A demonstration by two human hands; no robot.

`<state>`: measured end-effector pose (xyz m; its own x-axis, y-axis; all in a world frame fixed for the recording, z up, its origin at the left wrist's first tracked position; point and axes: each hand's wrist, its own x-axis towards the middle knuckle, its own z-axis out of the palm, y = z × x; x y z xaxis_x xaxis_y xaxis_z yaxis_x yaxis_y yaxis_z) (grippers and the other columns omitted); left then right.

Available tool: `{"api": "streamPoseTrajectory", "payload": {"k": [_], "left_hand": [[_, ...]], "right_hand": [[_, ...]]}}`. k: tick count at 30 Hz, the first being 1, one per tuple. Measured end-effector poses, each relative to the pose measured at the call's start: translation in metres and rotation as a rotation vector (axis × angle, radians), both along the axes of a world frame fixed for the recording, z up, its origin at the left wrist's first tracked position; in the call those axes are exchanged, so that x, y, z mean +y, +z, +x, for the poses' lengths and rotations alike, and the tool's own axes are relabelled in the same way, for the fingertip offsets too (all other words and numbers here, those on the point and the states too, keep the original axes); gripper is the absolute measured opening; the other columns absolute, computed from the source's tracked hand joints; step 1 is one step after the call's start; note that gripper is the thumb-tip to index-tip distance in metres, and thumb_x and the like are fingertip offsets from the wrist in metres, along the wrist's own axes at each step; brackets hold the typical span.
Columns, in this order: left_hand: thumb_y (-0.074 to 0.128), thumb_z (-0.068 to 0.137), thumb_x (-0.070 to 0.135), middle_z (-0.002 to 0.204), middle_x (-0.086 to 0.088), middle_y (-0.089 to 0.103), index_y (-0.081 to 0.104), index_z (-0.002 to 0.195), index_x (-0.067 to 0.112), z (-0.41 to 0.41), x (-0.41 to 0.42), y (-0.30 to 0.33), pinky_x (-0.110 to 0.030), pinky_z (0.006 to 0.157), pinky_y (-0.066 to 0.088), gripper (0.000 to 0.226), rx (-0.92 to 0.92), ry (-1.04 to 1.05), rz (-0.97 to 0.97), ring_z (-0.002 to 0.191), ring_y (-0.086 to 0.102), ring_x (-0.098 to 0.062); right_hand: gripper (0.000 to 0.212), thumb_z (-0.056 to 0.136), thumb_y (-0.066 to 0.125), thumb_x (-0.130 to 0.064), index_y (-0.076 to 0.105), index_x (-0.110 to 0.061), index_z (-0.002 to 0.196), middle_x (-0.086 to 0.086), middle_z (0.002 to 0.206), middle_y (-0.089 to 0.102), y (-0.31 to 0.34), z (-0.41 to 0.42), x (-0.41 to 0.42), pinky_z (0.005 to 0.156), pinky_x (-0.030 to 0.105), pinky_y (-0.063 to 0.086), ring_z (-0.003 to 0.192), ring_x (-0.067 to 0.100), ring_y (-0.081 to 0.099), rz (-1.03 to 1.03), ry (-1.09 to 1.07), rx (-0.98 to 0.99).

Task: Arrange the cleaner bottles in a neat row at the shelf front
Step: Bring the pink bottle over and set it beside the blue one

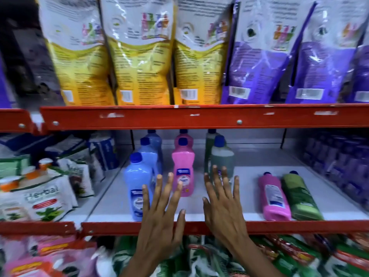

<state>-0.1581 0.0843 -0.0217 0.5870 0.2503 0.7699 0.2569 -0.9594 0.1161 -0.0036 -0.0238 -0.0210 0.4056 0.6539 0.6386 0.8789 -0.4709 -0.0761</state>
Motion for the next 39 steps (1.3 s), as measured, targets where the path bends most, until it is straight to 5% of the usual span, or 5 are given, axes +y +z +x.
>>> {"api": "streamPoseTrajectory", "payload": {"k": [11, 17, 28, 33, 39], "left_hand": [[0.031, 0.099, 0.038, 0.162, -0.005, 0.027, 0.025, 0.153, 0.016, 0.172, -0.079, -0.012, -0.035, 0.123, 0.026, 0.058, 0.452, -0.248, -0.371, 0.15, 0.025, -0.021], [0.06, 0.088, 0.032, 0.098, -0.025, 0.073, 0.069, 0.088, -0.001, 0.244, -0.109, 0.003, -0.033, 0.074, 0.05, 0.034, 0.517, -0.224, -0.962, 0.094, 0.069, -0.035], [0.076, 0.079, 0.001, 0.074, -0.008, 0.071, 0.066, 0.076, 0.006, 0.272, -0.102, 0.014, -0.03, 0.05, 0.056, 0.012, 0.406, -0.267, -1.667, 0.051, 0.068, -0.015], [0.064, 0.086, -0.007, 0.089, -0.008, 0.075, 0.065, 0.106, 0.004, 0.223, -0.082, 0.018, -0.03, 0.069, 0.06, 0.023, 0.204, -0.466, -1.69, 0.077, 0.07, -0.021], [0.064, 0.081, -0.013, 0.108, -0.006, 0.077, 0.058, 0.118, 0.013, 0.119, -0.038, 0.02, -0.025, 0.077, 0.061, 0.046, -0.07, -0.621, -1.461, 0.099, 0.073, -0.017]], "right_hand": [[0.072, 0.098, 0.009, -0.045, 0.053, 0.0, 0.134, 0.022, 0.137, 0.059, -0.031, 0.122, -0.113, 0.114, 0.059, 0.009, 0.135, 0.039, 0.048, -0.14, -0.447, 0.185], [0.044, 0.094, 0.03, -0.034, 0.066, -0.017, 0.112, 0.006, 0.113, 0.074, -0.029, 0.137, -0.136, 0.116, 0.052, 0.004, 0.115, 0.028, 0.061, -0.129, -0.392, 0.257], [0.029, 0.097, 0.033, -0.028, 0.061, -0.021, 0.096, 0.004, 0.099, 0.071, -0.022, 0.133, -0.143, 0.117, 0.05, 0.031, 0.095, 0.022, 0.059, 0.04, -0.183, 0.428], [0.037, 0.096, 0.058, -0.029, 0.053, -0.02, 0.131, 0.001, 0.117, 0.068, -0.005, 0.115, -0.134, 0.086, 0.034, 0.06, 0.099, 0.018, 0.068, 0.344, -0.025, 0.777], [0.036, 0.082, 0.077, -0.015, 0.066, -0.026, 0.114, -0.018, 0.101, 0.074, 0.017, 0.057, -0.08, 0.076, 0.015, 0.058, 0.091, -0.004, 0.071, 0.499, 0.274, 0.95]]}}
